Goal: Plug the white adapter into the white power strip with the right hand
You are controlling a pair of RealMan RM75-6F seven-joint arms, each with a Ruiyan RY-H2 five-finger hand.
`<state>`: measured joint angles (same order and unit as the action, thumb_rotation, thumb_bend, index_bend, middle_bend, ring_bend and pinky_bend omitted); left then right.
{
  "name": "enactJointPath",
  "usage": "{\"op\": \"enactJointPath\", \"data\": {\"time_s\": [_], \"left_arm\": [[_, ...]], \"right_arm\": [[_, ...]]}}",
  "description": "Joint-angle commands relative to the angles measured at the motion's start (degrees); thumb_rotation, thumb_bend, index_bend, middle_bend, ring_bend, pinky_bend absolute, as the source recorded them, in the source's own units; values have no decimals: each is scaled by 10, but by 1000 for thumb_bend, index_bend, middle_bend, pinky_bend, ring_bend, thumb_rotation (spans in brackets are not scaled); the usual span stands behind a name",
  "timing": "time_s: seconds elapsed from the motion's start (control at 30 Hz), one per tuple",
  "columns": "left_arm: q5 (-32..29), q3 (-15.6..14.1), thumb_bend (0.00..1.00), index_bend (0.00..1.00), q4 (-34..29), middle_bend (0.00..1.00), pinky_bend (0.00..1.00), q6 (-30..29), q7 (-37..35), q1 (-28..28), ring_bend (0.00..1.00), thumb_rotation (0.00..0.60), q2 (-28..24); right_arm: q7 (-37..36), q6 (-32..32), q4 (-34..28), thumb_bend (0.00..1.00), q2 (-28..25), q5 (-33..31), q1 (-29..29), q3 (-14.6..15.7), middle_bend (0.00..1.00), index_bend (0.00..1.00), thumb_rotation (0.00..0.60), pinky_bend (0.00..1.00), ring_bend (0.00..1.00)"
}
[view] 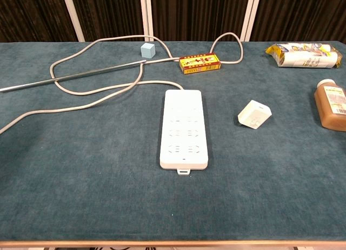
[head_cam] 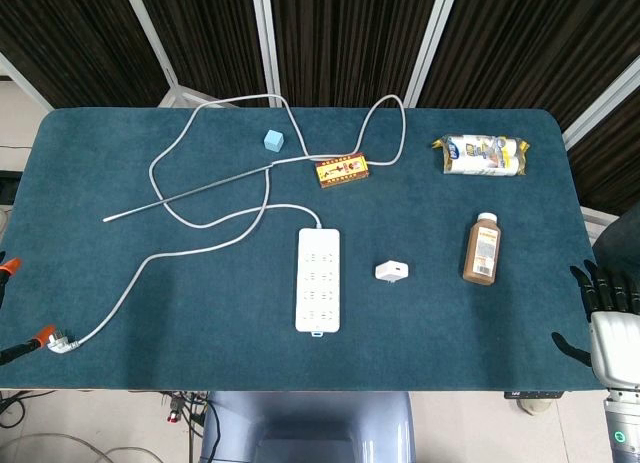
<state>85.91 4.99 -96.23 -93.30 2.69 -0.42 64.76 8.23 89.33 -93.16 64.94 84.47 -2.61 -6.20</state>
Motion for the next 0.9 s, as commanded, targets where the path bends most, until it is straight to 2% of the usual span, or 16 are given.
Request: {"op": "enactJointPath", "data": {"time_s": [0.03,0.47,0.67,0.9], "left_arm": [[0,-1,88,133,-1,30,0,0,1,0,0,600,1],[14,-6,88,133,-3,30,0,-10,3,5,0,600,1],[16,-9,88,133,-1,29,0,-4,6,2,0,600,2],[20,-10,88,133,-4,29,0,-12,5,7,0,600,1]], "right_arm": [[-2,-1,1,186,-1,0,0,0,98,119,600,69,92],[-10,-1,-6,186,-7,6,2,4,98,119,600,68,91],[-10,-6,-9,186,-6,1,0,4,99,119,600,36,91],[-68,-35,-22,186,-5,-7,-5,10,100,119,600,17,91]]}}
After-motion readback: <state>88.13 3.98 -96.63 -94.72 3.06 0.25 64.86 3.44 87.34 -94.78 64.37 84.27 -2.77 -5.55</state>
